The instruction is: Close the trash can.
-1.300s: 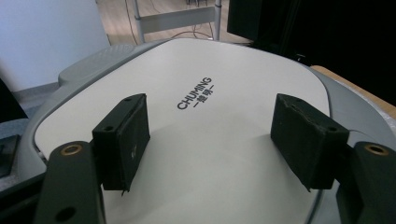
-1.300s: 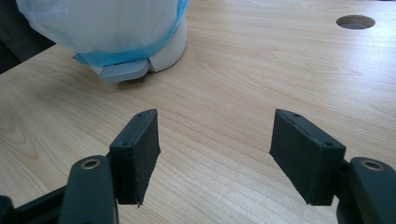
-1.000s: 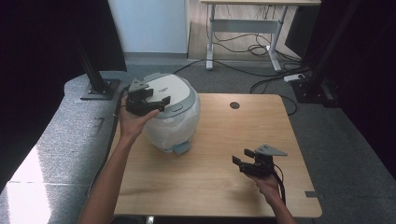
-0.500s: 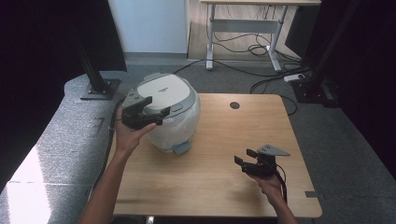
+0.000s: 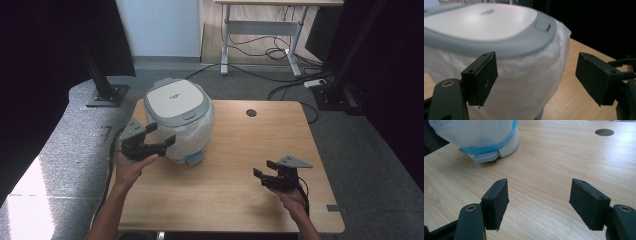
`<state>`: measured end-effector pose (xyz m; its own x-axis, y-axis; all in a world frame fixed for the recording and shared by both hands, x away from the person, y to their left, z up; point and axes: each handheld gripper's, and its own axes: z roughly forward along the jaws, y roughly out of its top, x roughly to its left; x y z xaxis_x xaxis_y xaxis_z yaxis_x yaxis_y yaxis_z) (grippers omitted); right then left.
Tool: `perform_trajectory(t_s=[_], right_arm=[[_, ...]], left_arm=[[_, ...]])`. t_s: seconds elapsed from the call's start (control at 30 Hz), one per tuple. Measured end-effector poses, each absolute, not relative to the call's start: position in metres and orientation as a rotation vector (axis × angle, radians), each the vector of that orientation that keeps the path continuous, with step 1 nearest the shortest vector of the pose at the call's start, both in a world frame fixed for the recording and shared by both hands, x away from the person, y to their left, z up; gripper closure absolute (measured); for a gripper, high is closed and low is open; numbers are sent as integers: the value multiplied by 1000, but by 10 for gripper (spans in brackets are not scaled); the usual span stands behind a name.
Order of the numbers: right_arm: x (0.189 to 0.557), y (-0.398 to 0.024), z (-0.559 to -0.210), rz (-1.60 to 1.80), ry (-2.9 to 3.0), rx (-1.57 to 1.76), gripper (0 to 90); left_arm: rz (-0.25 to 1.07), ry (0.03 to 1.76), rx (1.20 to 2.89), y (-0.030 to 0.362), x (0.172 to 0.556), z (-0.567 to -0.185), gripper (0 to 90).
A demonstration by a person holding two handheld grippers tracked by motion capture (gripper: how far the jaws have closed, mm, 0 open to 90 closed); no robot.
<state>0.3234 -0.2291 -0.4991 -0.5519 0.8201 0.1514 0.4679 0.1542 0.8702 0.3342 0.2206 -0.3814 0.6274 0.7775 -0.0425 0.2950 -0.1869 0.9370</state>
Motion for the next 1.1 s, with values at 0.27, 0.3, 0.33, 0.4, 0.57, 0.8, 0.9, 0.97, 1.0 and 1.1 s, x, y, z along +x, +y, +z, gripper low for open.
perform_trajectory(t_s=[0.27, 0.3, 0.33, 0.4, 0.57, 0.8, 0.9, 0.97, 1.0, 1.1], right_arm=[[324, -229, -502, 1339, 2086, 1237, 305], [324, -230, -502, 1338, 2088, 1239, 305], [325, -230, -503, 1336, 2088, 1241, 305], [325, -231, -504, 1329, 2087, 1246, 305], [327, -234, -507, 1318, 2089, 1260, 302], [328, -238, -511, 1303, 2082, 1281, 301], [328, -239, -511, 1302, 2076, 1284, 299], [329, -240, -512, 1302, 2069, 1289, 298], [329, -240, -512, 1301, 2065, 1291, 298], [330, -241, -513, 1296, 2062, 1295, 298]], left_arm=[[508, 911, 1754, 229, 320, -415, 178], [501, 918, 1756, 229, 320, -420, 178], [494, 922, 1759, 229, 319, -424, 178], [480, 935, 1765, 229, 320, -433, 180], [450, 959, 1799, 224, 323, -455, 181], [430, 980, 1823, 221, 325, -471, 181], [427, 980, 1829, 221, 326, -474, 181], [432, 980, 1832, 221, 326, -475, 181], [437, 980, 1833, 220, 327, -476, 181], [450, 986, 1840, 220, 327, -479, 178]])
